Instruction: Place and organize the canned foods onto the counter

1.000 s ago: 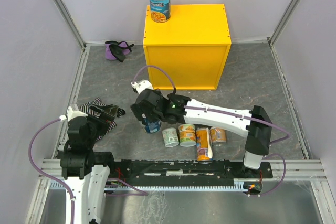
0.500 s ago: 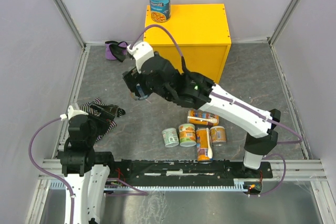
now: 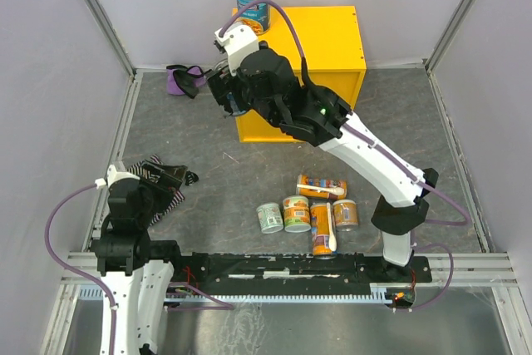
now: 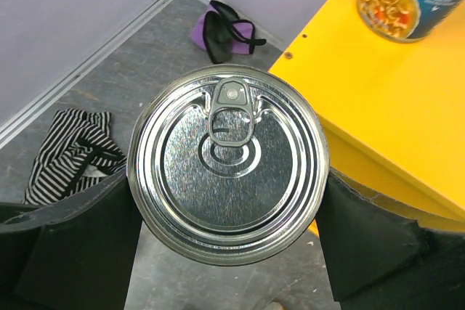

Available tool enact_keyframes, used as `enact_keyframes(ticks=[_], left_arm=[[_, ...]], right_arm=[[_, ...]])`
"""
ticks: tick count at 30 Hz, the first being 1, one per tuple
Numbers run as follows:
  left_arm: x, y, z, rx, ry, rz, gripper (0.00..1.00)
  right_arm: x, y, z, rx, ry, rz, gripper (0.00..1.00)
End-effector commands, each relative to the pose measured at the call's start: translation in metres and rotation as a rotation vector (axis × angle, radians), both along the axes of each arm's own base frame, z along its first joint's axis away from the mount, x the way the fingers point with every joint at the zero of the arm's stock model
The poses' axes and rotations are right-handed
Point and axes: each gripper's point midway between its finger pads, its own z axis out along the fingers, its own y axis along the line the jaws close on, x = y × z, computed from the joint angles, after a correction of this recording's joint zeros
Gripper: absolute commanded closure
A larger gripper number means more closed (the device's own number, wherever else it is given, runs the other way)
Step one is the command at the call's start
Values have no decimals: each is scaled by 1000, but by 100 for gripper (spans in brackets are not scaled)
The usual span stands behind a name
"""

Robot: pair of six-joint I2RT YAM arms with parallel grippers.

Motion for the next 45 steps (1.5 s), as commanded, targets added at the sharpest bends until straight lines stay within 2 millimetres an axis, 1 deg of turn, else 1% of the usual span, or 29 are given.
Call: enact_keyframes(ticks=[1,5,9,12,13,15,23,31,37,45], left_arm=[[5,5,19,45,-44,2,3],[8,7,17,56,-33,6,4],[12,7,15,60,-25,6,4],[16,7,13,55,-23,8,4],[17,7,12,51,-23,10,4],[20,8,11,49,-24,14,4],[33,6,14,22,-87,21,4],[46,6,8,14,-92,23,4],[54,6,3,15,-88,23,4],[63,7,-2,23,-83,21,4]], right_arm=[[8,-33,124,308,-248,-56,99],[16,-43,142,330,-304,-74,99],[23,-50,154,349,-342,-85,99],[35,-52,151,342,-348,-98,99],[35,-57,160,366,-362,-103,99],[44,-61,161,375,-367,-113,99],[79,-62,154,404,-367,-124,99],[109,-61,142,419,-351,-130,99],[126,-57,130,424,-331,-128,99],[142,-50,113,412,-310,-135,99]])
